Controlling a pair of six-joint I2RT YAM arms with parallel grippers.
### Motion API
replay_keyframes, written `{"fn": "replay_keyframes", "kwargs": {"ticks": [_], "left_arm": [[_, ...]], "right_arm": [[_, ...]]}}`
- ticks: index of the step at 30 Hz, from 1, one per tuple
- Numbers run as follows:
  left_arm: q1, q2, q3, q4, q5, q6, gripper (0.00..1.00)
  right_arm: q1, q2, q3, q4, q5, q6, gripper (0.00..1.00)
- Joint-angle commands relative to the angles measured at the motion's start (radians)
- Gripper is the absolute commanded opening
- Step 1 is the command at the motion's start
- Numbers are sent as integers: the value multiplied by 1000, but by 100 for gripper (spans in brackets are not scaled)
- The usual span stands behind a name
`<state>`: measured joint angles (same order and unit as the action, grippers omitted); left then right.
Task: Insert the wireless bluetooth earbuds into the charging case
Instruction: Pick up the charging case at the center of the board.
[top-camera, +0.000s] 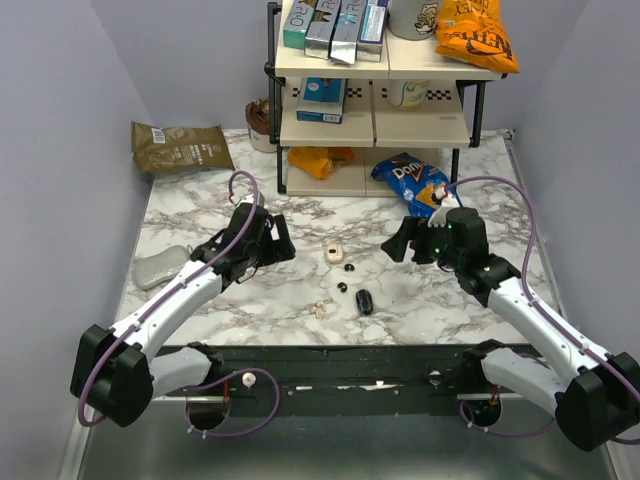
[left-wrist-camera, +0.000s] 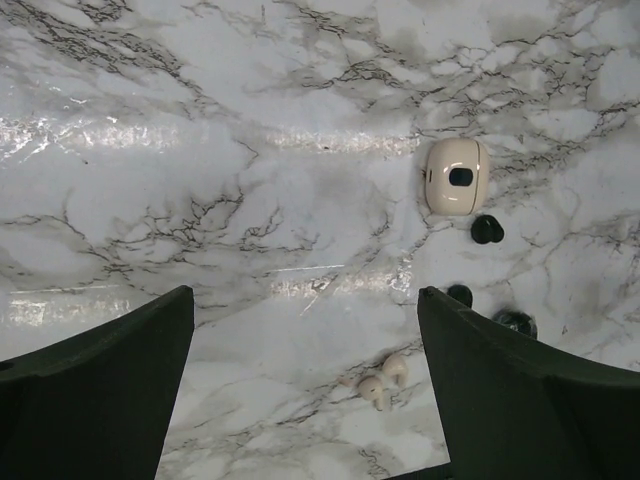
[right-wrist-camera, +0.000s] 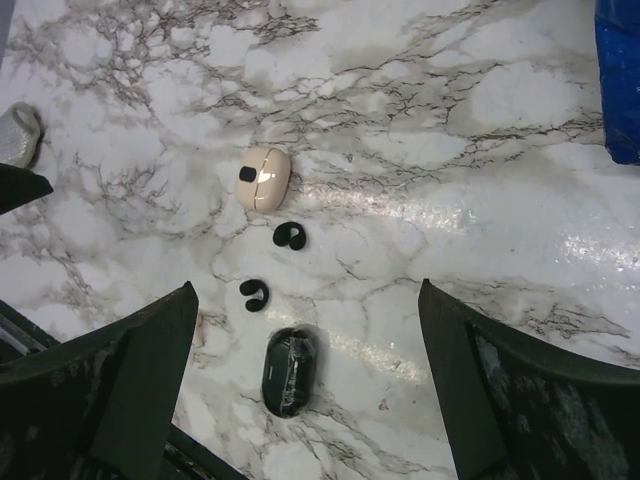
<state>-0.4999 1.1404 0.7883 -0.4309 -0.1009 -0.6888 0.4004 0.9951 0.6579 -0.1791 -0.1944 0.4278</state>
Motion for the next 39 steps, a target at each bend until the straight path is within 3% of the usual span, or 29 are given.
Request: {"fn": "replay_keyframes", "kwargs": {"ticks": [1, 7, 12, 17, 25, 31, 39], "left_arm": [[-14, -40, -40, 92, 157, 54, 99], [-217, -65, 10, 104, 188, 221, 99], [-400, 91, 150, -50, 193, 399, 98], [-520, 191, 170, -33, 196, 580, 97], [-548, 324, 267, -22, 247, 762, 93], [-583, 479, 365, -68, 227, 873, 87], [-606, 616, 443, -92, 234, 951, 86]], "right_arm": [[8, -19, -15, -14, -43, -17, 100], [15, -38, 34, -77, -43, -23, 100], [15, -82, 83, -146, -42, -15, 100], [15, -142, 98, -210, -45, 17, 100], [15, -302, 62, -230, -74, 6, 100], [15, -331, 52, -261, -69, -14, 100], [15, -394, 98, -306, -123, -4, 100]]}}
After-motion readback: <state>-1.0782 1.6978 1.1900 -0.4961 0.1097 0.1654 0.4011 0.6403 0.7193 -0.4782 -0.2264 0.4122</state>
